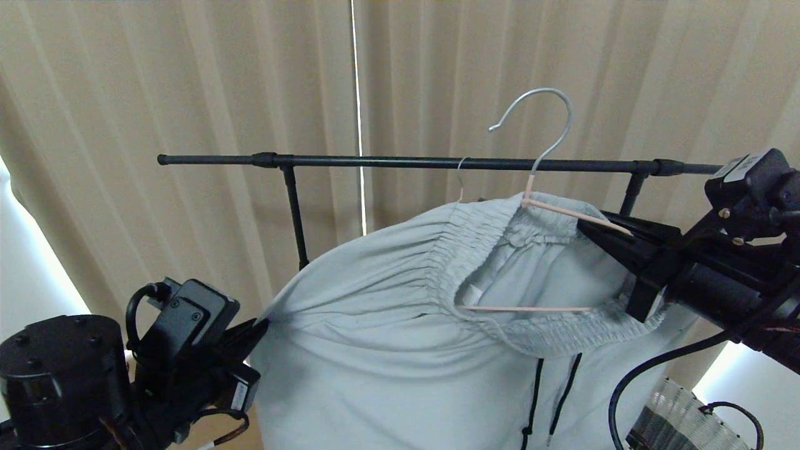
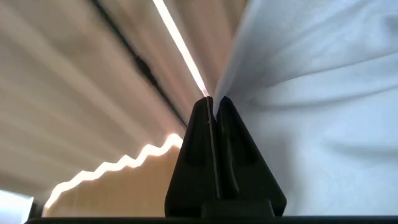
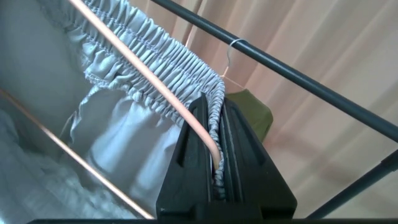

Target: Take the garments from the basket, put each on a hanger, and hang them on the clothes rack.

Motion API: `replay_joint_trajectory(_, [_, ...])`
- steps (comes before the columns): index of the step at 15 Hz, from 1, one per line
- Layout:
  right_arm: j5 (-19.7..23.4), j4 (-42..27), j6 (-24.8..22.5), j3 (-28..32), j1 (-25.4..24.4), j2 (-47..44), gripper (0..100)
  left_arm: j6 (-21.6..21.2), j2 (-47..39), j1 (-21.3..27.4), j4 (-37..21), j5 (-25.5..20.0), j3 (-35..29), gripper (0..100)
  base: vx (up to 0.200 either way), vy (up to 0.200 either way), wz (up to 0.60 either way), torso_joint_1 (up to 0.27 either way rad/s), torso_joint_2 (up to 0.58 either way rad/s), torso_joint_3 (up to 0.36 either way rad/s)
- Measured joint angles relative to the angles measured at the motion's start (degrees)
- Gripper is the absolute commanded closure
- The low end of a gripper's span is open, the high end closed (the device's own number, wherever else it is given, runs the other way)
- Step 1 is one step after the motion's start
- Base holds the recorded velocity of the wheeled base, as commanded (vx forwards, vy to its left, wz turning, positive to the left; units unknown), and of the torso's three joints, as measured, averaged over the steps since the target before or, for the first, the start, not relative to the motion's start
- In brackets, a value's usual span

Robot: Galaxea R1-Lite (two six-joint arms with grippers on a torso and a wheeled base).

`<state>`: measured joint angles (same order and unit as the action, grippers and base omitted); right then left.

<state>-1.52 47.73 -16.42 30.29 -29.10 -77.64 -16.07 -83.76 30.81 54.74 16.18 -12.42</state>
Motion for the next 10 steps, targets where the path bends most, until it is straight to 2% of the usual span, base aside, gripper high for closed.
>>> replay_joint_trajectory(2, [-0.1,-0.1,0.0,0.2,0.1,-0.1,100,-0.3,0.2,-2.3,1.2,-0.1,1.0,100,0.0,0.0,0.0,0.0,0.0,0.0])
replay_joint_trajectory(6, [-0.1,-0.4,-0.1,0.1,2.1,-0.2,100,-1.8,0.2,-9.8,2.2,-0.1,2.4,100,0.0,0.0,0.0,0.0,0.0,0.0])
replay_joint_trajectory(10, [-0.4,-0.4,-0.1,0.8,3.5,-0.4,100,-1.7,0.1,-11.2,2.0,0.1,2.1,100,0.0,0.0,0.0,0.0,0.0,0.0])
